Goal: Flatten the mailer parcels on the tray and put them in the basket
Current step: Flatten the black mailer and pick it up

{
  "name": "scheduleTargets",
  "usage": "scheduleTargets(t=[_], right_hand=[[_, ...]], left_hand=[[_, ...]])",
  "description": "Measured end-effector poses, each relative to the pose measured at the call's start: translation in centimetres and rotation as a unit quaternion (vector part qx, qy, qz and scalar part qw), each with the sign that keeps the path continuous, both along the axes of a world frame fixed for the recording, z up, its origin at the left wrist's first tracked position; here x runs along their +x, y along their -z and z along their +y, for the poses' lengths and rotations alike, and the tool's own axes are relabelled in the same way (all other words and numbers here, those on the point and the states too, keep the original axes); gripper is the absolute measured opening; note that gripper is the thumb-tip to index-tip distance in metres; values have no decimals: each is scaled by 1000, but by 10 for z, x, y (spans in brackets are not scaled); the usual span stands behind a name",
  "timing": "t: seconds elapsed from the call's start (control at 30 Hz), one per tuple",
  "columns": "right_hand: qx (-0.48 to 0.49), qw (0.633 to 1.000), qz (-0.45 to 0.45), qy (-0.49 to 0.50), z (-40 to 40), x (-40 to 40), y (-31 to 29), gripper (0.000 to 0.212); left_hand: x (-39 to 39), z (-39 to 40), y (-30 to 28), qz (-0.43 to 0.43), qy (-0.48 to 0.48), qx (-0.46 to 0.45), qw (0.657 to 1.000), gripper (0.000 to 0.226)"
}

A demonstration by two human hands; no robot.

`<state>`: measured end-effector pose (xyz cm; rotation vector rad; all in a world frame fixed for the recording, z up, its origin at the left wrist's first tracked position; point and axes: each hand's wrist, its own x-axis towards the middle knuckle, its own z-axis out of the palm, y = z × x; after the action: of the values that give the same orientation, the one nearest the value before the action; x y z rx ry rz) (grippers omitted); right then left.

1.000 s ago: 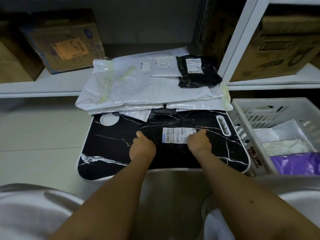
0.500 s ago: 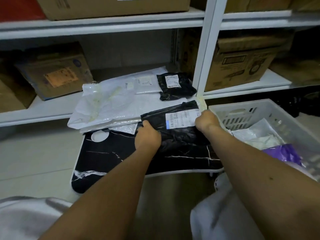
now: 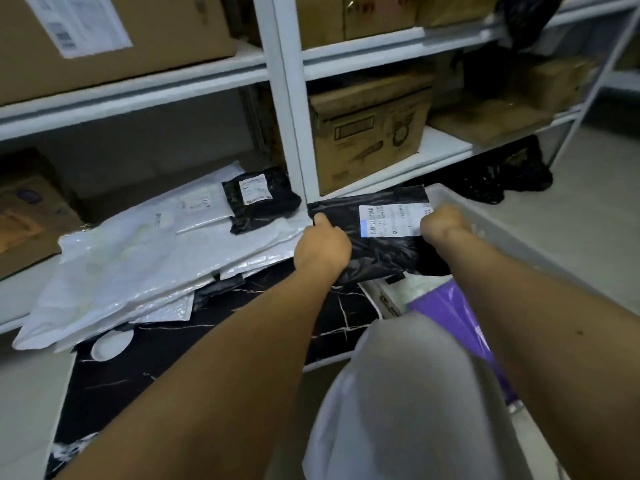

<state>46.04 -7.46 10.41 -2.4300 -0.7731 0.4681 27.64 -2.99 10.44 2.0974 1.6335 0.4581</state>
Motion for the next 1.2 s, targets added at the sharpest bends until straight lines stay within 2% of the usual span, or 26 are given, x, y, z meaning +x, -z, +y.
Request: scheduleTargets(t=[0.2, 0.4, 0.5, 0.6, 0.67, 0.8, 1.03, 1.2], right_hand=[[-20, 997, 43, 64, -43, 77, 36, 41], [-21, 988, 78, 133, -69, 119, 72, 30], [-56, 985, 94, 130, -75, 128, 90, 39], [-92, 984, 75, 136, -83, 142, 112, 50], [-104, 983, 74, 131, -90, 154, 129, 49], [-155, 978, 70, 122, -106, 164, 162, 39], [-286, 953, 25, 97, -116, 144, 215, 37], [-353, 922, -118, 103, -116, 117, 232, 38]], left_hand=[[72, -9, 29, 53, 140, -15, 989, 38], [116, -6, 58, 104, 262, -67, 957, 43], [131, -4, 70, 142, 318, -156, 924, 44], [142, -7, 93, 181, 367, -264, 873, 54], [144, -14, 105, 157, 380, -320, 854, 60], [147, -28, 121, 145, 406, -371, 822, 55], [152, -33, 134, 215, 446, -329, 804, 49], [152, -32, 135, 230, 467, -288, 804, 47]])
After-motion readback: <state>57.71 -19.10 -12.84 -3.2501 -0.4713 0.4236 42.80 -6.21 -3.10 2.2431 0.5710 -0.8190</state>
